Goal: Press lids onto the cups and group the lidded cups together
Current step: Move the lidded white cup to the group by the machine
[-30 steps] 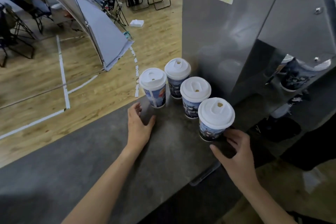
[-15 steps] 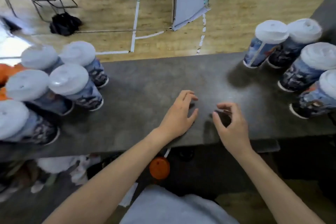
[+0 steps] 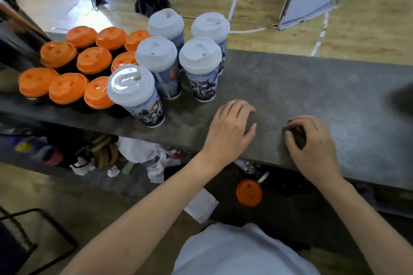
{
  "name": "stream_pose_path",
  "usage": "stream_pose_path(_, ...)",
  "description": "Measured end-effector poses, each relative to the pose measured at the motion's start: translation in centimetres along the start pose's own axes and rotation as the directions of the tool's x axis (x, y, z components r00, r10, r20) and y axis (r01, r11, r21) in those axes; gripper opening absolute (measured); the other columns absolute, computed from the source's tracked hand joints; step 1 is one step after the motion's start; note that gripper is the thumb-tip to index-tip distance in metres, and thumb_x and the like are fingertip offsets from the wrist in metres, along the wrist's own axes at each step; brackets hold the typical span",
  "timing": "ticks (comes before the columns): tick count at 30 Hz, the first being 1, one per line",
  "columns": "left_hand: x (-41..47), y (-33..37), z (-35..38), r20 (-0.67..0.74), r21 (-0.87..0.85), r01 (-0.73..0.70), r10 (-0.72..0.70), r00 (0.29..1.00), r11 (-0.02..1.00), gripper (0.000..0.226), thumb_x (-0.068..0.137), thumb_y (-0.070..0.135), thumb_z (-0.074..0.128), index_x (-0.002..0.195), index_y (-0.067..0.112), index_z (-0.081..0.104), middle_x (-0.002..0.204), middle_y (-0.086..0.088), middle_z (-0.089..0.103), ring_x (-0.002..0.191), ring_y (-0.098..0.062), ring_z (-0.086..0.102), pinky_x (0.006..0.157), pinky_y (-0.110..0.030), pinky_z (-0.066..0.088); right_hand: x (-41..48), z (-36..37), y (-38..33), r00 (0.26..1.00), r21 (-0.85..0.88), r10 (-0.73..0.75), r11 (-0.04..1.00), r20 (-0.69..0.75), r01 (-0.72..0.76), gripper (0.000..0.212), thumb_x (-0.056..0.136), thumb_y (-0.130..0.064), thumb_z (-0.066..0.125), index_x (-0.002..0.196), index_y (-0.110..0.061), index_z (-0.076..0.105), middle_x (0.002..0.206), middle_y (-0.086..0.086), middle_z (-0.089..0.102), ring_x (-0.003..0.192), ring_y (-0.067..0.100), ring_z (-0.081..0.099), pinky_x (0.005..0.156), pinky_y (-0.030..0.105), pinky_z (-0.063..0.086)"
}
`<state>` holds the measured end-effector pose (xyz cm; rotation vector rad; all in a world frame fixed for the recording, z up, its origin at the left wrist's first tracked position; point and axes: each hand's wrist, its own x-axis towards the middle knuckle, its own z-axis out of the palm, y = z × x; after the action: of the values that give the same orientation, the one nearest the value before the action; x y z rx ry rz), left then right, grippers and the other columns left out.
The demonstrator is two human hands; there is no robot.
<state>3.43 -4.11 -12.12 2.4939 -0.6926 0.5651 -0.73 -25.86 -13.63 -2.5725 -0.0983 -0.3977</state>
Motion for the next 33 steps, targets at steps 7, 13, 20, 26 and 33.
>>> stream_pose_path(7, 10.2, -2.9, -8.2, -0.217, 0.376, 0.209, -0.133, 0.967, 0.903, 0.075, 0.082, 0.046, 0.075, 0.139, 0.005, 0.048, 0.146, -0.021, 0.047, 0.135, -0.041, 0.047, 0.118, -0.054, 0.032, 0.2, -0.2, -0.1, 1.000, -0.018, -0.007, 1.000, 0.007, 0.007, 0.013, 0.091, -0.014, 0.068, 0.103, -0.014, 0.063, 0.112, 0.002, 0.060, 0.107, 0.019, 0.053, 0.092, 0.029, 0.040)
stream_pose_path(13, 8.7, -4.2, -6.1, -0.158, 0.536, 0.232, -0.174, 0.972, 0.812, 0.058, 0.082, 0.033, 0.079, 0.124, 0.003, 0.054, 0.116, -0.017, 0.060, 0.104, -0.039, 0.059, 0.095, -0.050, 0.048, 0.1, -0.4, -0.2, 0.998, 0.016, 0.046, 0.999, 0.040, -0.047, 0.018, 0.090, -0.015, 0.070, 0.105, -0.021, 0.063, 0.113, -0.006, 0.058, 0.110, 0.012, 0.052, 0.094, 0.028, 0.040)
stream_pose_path(20, 7.0, -1.0, -5.8, -0.123, 0.307, 0.104, -0.068, 0.990, 0.946, 0.040, 0.089, 0.030, 0.071, 0.123, 0.011, 0.060, 0.123, -0.012, 0.061, 0.114, -0.036, 0.056, 0.095, -0.050, 0.049, 0.5, -1.1, -0.9, 0.985, 0.084, 0.135, 0.986, 0.104, -0.144, 0.051, 0.083, -0.050, 0.072, 0.124, -0.025, 0.055, 0.120, -0.013, 0.051, 0.114, 0.013, 0.051, 0.095, 0.029, 0.040)
stream_pose_path(26, 6.9, 7.0, -2.3, 0.019, -0.029, -0.135, 0.136, 0.991, 0.990, 0.044, 0.091, 0.036, 0.063, 0.126, 0.009, 0.061, 0.133, -0.011, 0.058, 0.127, -0.032, 0.051, 0.107, -0.048, 0.042, 2.5, -0.2, -3.9, 0.983, 0.495, 0.169, 0.849, 0.071, -0.182, 0.080, 0.073, -0.025, 0.088, 0.137, -0.017, 0.040, 0.125, -0.017, 0.052, 0.124, 0.005, 0.053, 0.094, 0.005, 0.039)
stream_pose_path(33, 15.2, 2.6, -5.5, -0.042, 0.048, 0.095, -0.093, 0.995, 0.994, 0.064, 0.093, 0.058, 0.057, 0.136, 0.010, 0.053, 0.140, -0.009, 0.051, 0.131, -0.031, 0.046, 0.109, -0.043, 0.035, 2.4, -2.2, 0.1, 0.924, 0.638, 0.383, 0.711, 0.003, -0.297, 0.068, 0.063, -0.017, 0.094, 0.123, -0.011, 0.062, 0.116, -0.002, 0.070, 0.098, -0.021, 0.060, 0.079, -0.002, 0.042)
